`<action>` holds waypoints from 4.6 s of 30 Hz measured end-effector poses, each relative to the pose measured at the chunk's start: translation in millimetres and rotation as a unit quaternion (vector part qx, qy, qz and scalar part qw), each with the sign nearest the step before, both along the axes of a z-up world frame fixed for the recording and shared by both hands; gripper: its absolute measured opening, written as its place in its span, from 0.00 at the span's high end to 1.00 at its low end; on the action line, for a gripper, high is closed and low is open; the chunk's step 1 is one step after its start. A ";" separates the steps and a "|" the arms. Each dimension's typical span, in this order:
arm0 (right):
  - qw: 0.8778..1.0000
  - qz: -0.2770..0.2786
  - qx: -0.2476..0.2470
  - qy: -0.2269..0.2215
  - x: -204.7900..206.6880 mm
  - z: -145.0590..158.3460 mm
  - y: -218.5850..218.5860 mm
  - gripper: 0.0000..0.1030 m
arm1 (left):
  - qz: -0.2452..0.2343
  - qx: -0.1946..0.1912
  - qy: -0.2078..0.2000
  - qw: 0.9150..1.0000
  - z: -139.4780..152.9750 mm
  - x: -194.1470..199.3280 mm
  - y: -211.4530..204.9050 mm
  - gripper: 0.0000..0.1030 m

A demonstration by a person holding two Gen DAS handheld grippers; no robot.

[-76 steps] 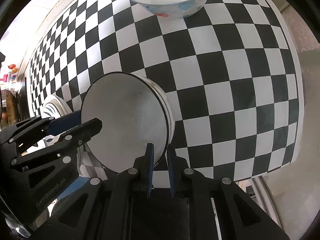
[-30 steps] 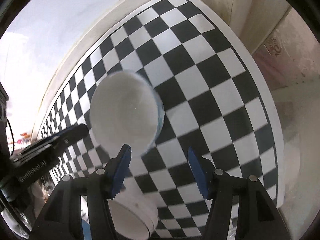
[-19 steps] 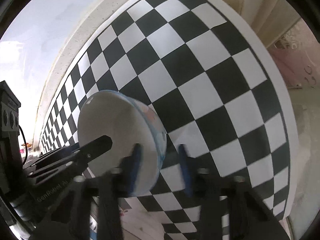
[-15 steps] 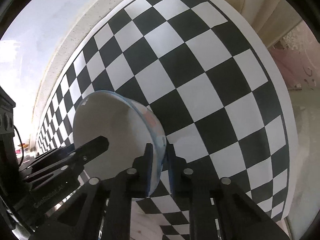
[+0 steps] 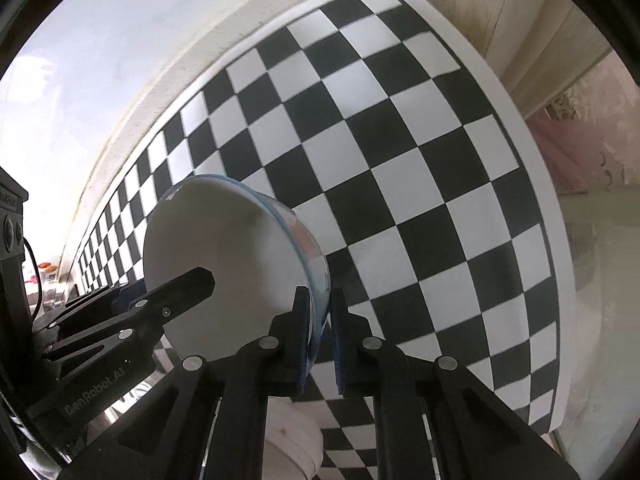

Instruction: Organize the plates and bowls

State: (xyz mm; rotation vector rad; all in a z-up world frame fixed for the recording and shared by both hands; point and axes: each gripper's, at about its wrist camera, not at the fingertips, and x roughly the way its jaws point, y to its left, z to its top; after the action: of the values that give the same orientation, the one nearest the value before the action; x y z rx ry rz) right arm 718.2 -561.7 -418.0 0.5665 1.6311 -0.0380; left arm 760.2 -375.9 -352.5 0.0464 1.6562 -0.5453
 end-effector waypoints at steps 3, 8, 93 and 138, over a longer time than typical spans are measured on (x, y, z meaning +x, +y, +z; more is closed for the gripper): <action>1.000 0.006 -0.001 -0.011 -6.3 17.1 5.4 0.89 | -0.001 -0.007 -0.007 1.000 16.3 -6.9 6.5 0.76; 1.000 0.017 -0.004 -0.021 -23.3 43.0 18.8 0.89 | -0.008 -0.011 -0.018 1.000 38.2 -26.1 17.6 0.76; 0.990 0.128 -0.059 -0.021 -178.2 94.5 100.1 0.88 | -0.062 0.045 -0.073 0.994 87.3 -169.6 68.5 0.76; 0.998 0.022 0.019 -0.048 -201.5 119.9 56.7 0.23 | 0.001 -0.011 0.005 1.000 68.9 -162.2 100.4 0.74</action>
State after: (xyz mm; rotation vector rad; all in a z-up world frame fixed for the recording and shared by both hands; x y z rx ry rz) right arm 516.7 -505.0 -298.0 0.5533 1.5531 0.0531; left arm 598.0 -275.5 -283.6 0.0247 1.6597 -0.5631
